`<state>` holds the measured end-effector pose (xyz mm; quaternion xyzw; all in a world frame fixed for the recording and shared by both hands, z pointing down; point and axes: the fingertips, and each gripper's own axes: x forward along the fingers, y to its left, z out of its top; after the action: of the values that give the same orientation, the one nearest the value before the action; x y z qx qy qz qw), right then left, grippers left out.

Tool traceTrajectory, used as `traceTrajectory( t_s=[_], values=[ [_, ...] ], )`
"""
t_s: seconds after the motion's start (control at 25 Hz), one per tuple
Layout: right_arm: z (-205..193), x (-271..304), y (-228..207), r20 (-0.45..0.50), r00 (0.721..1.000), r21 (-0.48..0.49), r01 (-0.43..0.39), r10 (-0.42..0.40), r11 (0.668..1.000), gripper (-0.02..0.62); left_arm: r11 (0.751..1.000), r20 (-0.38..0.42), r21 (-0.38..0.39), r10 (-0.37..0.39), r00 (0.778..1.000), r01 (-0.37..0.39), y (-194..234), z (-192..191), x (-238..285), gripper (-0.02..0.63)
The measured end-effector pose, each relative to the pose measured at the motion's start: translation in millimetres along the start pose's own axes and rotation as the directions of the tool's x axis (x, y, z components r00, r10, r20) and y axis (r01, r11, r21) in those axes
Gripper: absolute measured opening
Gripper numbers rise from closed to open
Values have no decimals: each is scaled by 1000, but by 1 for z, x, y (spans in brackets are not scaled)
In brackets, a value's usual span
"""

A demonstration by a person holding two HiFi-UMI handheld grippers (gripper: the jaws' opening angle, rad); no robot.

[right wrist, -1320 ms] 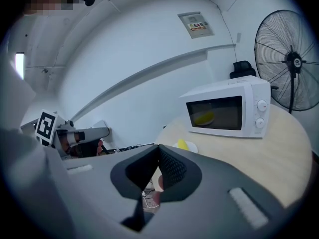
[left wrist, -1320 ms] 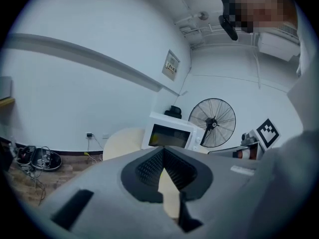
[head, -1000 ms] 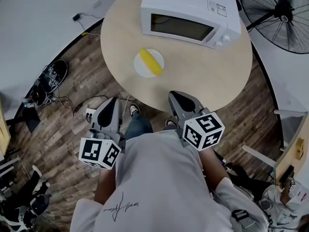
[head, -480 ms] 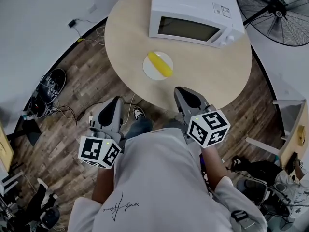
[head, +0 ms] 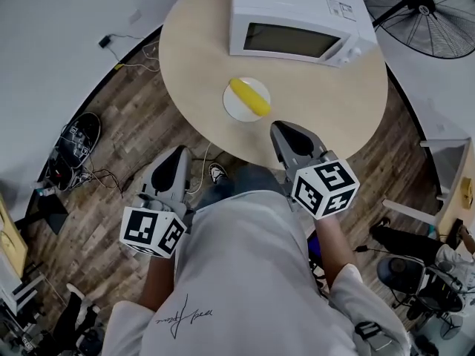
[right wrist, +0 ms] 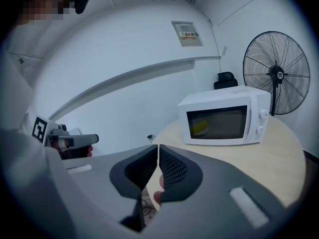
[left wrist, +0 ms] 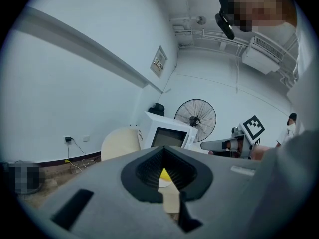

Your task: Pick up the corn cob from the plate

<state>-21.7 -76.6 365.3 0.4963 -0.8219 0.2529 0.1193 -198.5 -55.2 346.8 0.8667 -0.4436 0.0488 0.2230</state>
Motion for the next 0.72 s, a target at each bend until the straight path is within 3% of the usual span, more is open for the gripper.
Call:
traceTrajectory(
  t_s=[0.56, 0.72],
  values=[
    [16, 38, -20, -44, 999, -41, -35, 33, 999, 56, 1000, -9, 12, 8, 1000, -8, 8, 12, 32, 0],
    [16, 51, -24, -65, 997, -45, -42, 39, 998, 100, 1000, -20, -15, 19, 1000, -20, 11, 7, 37, 0]
  ],
)
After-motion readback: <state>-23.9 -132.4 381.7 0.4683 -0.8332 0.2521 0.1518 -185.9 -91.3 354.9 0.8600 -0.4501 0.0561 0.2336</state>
